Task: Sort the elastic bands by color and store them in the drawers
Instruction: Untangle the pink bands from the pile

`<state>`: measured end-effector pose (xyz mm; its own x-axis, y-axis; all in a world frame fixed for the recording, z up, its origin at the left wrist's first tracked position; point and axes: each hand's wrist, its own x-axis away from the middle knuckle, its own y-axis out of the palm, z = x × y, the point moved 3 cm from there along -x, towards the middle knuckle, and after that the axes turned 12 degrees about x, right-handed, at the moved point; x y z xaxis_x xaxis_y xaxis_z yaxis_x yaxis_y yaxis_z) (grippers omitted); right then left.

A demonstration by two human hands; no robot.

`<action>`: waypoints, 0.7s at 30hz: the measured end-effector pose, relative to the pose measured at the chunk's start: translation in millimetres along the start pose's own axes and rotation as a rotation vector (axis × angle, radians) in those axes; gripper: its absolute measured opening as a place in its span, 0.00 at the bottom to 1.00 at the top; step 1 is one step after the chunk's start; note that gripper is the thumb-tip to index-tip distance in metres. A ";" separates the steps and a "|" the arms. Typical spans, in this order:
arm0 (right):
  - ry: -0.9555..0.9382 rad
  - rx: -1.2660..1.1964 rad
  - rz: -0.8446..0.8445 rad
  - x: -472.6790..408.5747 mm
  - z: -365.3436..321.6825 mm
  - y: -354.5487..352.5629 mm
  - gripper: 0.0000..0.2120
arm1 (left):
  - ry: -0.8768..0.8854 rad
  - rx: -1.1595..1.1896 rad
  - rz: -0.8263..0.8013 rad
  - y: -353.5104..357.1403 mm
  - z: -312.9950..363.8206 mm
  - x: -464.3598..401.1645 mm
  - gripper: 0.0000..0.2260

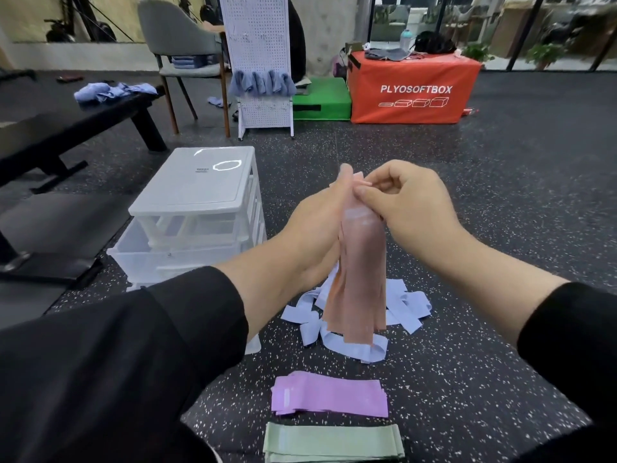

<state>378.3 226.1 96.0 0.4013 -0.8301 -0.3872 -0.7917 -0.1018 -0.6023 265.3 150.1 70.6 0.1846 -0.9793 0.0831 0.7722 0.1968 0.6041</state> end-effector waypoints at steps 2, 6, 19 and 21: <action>-0.016 0.031 -0.001 1.0 -1.4 0.4 0.05 | 0.066 -0.064 0.025 0.7 -1.1 1.0 0.18; 0.017 -0.004 -0.047 -0.8 1.9 5.3 0.10 | 0.152 -0.143 0.090 -1.4 3.6 3.3 0.14; 0.085 -0.239 -0.497 18.1 35.0 35.9 0.14 | 0.358 -0.296 0.167 -1.6 26.9 2.4 0.07; 0.078 -0.173 -0.489 16.1 38.8 33.5 0.12 | 0.385 -0.474 0.216 -8.8 30.0 -0.6 0.08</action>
<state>376.2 230.6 42.5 0.7128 -0.7006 -0.0326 -0.5876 -0.5712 -0.5731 240.1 147.5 89.0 0.5026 -0.8456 -0.1798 0.8617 0.4734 0.1826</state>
